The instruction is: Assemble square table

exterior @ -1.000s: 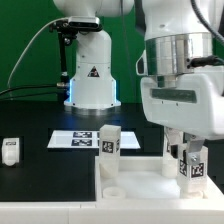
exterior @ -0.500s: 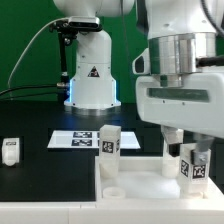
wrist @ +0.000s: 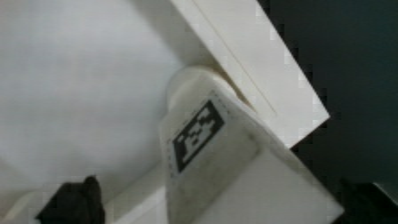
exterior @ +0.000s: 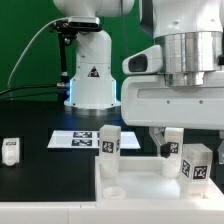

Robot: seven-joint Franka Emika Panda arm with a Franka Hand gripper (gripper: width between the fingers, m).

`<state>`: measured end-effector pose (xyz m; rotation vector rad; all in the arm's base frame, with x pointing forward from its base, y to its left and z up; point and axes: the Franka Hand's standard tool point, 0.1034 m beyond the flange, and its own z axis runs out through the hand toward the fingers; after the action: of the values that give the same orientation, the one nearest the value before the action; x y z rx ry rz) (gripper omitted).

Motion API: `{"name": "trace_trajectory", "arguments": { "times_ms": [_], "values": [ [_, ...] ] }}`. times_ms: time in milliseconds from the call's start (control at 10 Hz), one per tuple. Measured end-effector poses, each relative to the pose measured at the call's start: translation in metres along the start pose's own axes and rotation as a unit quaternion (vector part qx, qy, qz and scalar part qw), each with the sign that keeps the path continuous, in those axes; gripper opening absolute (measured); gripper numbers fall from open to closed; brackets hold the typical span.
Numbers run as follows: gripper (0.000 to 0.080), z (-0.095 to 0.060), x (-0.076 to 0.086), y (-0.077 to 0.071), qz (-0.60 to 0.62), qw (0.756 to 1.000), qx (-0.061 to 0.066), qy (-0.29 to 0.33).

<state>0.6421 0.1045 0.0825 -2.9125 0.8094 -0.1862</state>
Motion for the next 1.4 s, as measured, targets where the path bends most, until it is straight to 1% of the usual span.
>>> {"name": "trace_trajectory", "arguments": {
  "times_ms": [100,200,300,400,600,700,800,900,1000,1100,1200,1300,1400],
  "values": [
    [0.0648,-0.0014,-0.0024,-0.0058,-0.111,0.994,-0.006,-0.002],
    [0.0649,-0.0034,-0.0052,-0.0099,-0.195,0.981,-0.005,-0.015],
    [0.0649,-0.0032,-0.0055,-0.0098,-0.204,0.979,-0.004,-0.011],
    [0.0620,-0.0023,-0.0056,-0.0093,-0.186,0.983,-0.004,-0.012],
    [0.0349,-0.0021,-0.0052,-0.0088,-0.184,0.983,-0.005,-0.012],
    [0.0349,-0.0024,-0.0043,-0.0080,-0.134,0.991,-0.005,-0.011],
    [0.0291,-0.0024,-0.0036,-0.0073,-0.076,0.997,-0.006,-0.009],
    [0.0291,-0.0020,-0.0036,-0.0059,0.017,1.000,-0.009,-0.003],
    [0.0291,-0.0018,-0.0052,-0.0043,0.103,0.995,-0.006,0.006],
    [0.0291,-0.0021,-0.0091,-0.0025,0.192,0.981,0.005,0.014],
    [0.0291,-0.0021,-0.0117,-0.0037,0.273,0.962,0.006,0.013],
    [0.0291,-0.0021,-0.0113,-0.0032,0.291,0.957,0.007,0.012],
    [0.0291,-0.0020,-0.0114,-0.0032,0.323,0.946,0.009,0.010]
  ]
}}
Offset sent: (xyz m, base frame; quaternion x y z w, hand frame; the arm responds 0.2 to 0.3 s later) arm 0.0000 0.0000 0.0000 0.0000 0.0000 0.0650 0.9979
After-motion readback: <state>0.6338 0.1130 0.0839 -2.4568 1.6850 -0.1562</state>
